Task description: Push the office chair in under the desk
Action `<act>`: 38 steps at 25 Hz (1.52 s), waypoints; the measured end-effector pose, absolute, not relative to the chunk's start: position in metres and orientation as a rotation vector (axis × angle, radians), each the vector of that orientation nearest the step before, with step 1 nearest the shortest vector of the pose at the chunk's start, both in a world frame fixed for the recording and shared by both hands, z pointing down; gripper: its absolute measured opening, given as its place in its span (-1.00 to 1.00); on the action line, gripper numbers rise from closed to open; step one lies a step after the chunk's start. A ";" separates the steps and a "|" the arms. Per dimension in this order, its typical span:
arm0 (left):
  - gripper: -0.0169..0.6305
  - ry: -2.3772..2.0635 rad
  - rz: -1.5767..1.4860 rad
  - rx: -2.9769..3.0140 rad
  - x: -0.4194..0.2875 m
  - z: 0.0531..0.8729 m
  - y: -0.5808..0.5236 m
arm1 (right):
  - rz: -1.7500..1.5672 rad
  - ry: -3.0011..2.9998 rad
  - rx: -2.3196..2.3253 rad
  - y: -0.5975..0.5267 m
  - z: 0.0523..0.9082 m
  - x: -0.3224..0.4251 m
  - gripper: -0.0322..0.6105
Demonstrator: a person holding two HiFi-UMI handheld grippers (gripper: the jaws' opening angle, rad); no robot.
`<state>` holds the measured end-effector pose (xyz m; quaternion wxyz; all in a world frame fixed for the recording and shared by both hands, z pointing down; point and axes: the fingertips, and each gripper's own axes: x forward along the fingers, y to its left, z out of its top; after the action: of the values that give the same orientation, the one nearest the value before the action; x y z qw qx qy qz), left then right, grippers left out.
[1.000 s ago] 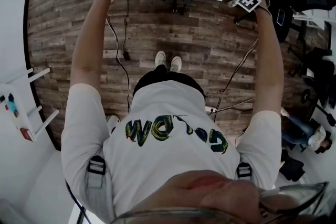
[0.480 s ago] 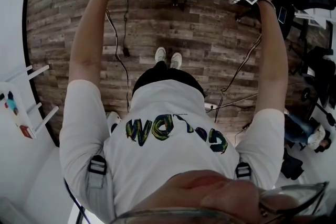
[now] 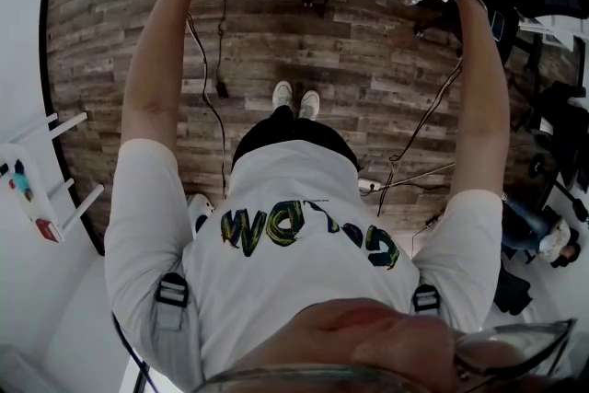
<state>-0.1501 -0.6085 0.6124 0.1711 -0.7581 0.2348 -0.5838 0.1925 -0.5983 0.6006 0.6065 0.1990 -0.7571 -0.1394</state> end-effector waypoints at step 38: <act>-0.19 0.792 -1.621 -2.145 -0.155 0.602 -0.641 | -0.373 -1.723 0.570 -0.635 0.595 0.186 -0.23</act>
<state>-0.1555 -0.6413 0.6018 0.1685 -0.7543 0.2785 -0.5701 0.1859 -0.6346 0.5951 0.6006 0.2459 -0.7436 -0.1609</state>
